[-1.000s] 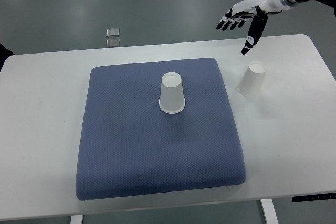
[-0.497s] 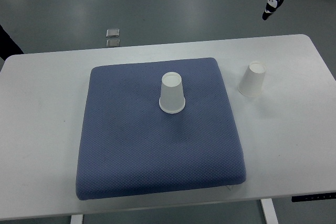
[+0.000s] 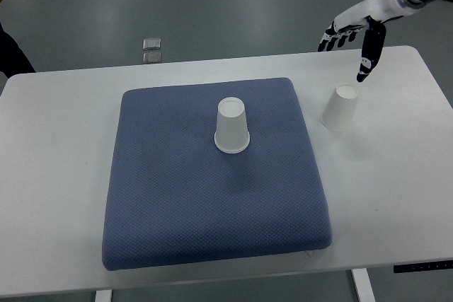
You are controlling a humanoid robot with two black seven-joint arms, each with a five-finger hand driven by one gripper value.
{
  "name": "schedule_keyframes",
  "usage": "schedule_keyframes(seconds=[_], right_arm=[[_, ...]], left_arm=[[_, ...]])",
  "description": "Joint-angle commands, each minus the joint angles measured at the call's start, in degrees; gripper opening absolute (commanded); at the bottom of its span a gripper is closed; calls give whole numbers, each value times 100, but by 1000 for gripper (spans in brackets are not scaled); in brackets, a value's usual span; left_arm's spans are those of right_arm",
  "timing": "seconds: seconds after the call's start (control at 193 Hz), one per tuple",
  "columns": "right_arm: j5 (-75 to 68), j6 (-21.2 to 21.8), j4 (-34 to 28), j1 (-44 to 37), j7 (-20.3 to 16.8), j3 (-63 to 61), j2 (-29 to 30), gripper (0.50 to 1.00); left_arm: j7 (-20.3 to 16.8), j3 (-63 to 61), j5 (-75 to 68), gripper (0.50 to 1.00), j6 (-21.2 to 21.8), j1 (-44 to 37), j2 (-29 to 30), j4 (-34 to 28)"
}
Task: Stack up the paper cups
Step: 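Lower the right hand onto the white paper cup beside the cushion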
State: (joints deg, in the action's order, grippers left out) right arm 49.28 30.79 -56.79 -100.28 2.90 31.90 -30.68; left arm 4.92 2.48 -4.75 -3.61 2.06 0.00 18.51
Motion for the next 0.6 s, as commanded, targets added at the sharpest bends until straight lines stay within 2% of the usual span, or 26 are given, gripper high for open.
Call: schedule_keyframes(seconds=[0.0, 0.187, 0.596], right_arm=[[3, -460, 362, 474, -9, 1, 265, 928], [-15, -1101, 977, 1089, -44, 9, 704, 926], [3, -1532, 2146, 2126, -79, 80, 1310, 919]], left_arm=[[0, 7, 0, 1000, 0, -4, 0, -14], [0, -2, 0, 1000, 9, -4, 0, -23], [0, -11, 0, 1000, 9, -4, 0, -23]])
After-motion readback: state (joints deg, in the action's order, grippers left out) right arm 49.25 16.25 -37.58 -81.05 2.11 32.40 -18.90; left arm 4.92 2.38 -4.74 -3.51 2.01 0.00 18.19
